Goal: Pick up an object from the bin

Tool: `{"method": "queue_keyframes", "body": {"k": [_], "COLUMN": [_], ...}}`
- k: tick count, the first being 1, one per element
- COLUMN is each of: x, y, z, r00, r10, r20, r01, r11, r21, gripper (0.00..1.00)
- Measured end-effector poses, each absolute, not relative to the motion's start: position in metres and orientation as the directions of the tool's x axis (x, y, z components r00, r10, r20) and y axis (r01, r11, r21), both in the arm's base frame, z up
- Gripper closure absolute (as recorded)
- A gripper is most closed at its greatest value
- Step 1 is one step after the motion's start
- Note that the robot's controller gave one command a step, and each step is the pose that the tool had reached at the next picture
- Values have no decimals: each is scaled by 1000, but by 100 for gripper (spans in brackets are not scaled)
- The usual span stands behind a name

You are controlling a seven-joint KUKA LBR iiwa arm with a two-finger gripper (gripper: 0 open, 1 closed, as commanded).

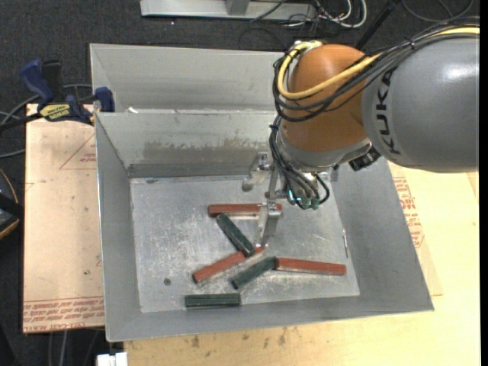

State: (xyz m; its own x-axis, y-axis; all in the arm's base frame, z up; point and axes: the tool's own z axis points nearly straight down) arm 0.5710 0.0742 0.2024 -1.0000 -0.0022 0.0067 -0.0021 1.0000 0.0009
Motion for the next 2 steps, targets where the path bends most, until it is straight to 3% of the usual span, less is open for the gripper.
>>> {"method": "queue_keyframes", "body": {"k": [1, 2], "x": [573, 560], "y": [74, 69], "z": [207, 184], "r00": [-1000, -998], "r10": [-1, -57], "r20": [-1, -9], "r01": [-1, -57], "r11": [1000, 998], "r21": [1, 2], "gripper": [0, 0]}}
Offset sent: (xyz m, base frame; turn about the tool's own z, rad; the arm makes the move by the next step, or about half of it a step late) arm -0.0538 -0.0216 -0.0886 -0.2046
